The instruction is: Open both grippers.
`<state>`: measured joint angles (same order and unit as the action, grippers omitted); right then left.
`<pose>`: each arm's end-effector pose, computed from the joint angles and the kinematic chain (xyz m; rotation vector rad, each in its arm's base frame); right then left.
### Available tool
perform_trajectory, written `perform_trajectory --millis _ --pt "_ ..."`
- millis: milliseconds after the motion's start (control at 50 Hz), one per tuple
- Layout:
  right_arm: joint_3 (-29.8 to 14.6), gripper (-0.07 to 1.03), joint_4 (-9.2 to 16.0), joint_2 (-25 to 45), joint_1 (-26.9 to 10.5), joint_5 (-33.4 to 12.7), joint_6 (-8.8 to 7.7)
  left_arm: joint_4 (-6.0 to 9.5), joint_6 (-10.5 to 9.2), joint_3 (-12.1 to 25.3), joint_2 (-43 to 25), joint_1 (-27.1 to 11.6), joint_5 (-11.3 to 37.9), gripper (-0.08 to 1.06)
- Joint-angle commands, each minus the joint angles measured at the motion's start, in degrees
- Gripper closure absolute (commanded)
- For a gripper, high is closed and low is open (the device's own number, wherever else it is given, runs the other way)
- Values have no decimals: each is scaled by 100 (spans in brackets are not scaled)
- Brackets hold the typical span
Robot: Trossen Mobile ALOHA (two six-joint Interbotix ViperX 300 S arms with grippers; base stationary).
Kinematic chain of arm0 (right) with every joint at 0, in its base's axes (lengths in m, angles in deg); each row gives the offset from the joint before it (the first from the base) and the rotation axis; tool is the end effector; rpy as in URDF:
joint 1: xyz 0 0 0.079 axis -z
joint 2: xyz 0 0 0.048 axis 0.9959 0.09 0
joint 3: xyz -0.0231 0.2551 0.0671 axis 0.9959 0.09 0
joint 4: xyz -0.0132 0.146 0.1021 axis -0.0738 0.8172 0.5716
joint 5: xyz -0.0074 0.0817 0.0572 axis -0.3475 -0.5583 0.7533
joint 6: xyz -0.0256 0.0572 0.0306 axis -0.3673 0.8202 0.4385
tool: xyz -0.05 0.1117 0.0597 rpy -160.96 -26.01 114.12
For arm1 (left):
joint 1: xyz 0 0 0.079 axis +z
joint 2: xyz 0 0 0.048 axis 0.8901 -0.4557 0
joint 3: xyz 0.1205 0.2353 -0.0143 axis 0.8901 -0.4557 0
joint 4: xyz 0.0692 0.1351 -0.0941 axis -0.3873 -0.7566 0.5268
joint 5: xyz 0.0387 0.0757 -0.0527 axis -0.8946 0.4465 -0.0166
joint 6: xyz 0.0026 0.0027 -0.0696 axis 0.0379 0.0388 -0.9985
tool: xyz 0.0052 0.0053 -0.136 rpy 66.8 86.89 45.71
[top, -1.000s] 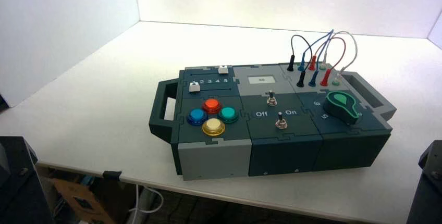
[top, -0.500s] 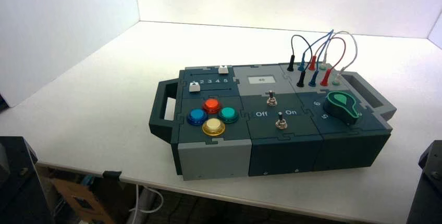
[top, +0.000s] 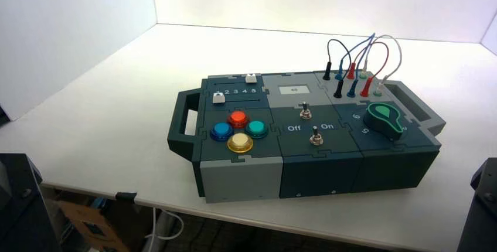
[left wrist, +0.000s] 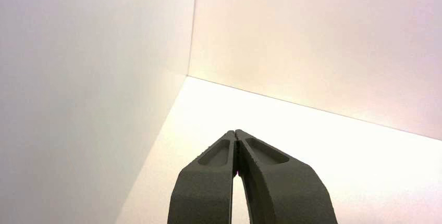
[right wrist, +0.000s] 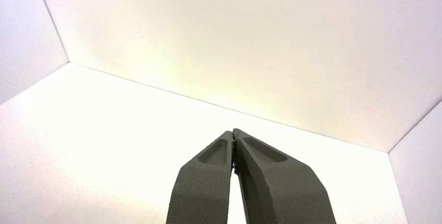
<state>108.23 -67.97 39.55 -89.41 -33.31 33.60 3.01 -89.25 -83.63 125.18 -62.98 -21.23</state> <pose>0.3191 0.0242 0.2674 -0.1098 0.2997 0.0882 0.3216 -0.0088 0.3142 -0.1471 0.4243 -0.0114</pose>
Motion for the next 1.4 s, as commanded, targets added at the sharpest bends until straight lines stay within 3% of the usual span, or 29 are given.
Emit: perform_trajectory --millis 20,460,540,680,860,940,1000,1120,1400 --pt "-26 98 9 -44 -26 26 -9 0 9 114 0 -26 -26 101" --pt "35 97 -9 -237 -18 220 -18 -18 53 53 -105 -26 -149 101" --pt "79 93 -9 -325 -26 334 -26 -18 53 88 -158 -26 -149 91" --pt "79 56 -9 -422 -26 387 -18 -18 79 176 -281 -26 -149 46" --pt "53 18 -9 -396 -26 378 -18 -9 193 281 -334 -35 -149 29" --pt "18 -3 -9 -387 -26 369 -26 -35 220 334 -316 -44 -167 6" --pt "-18 -2 -18 -378 -26 369 -26 -44 246 360 -334 -44 -202 -6" --pt "-105 -3 -35 -369 -26 369 -26 -35 396 466 -343 -53 -237 -5" --pt "-176 -3 -44 -255 -26 475 -26 -35 404 562 -457 -70 -237 -5"
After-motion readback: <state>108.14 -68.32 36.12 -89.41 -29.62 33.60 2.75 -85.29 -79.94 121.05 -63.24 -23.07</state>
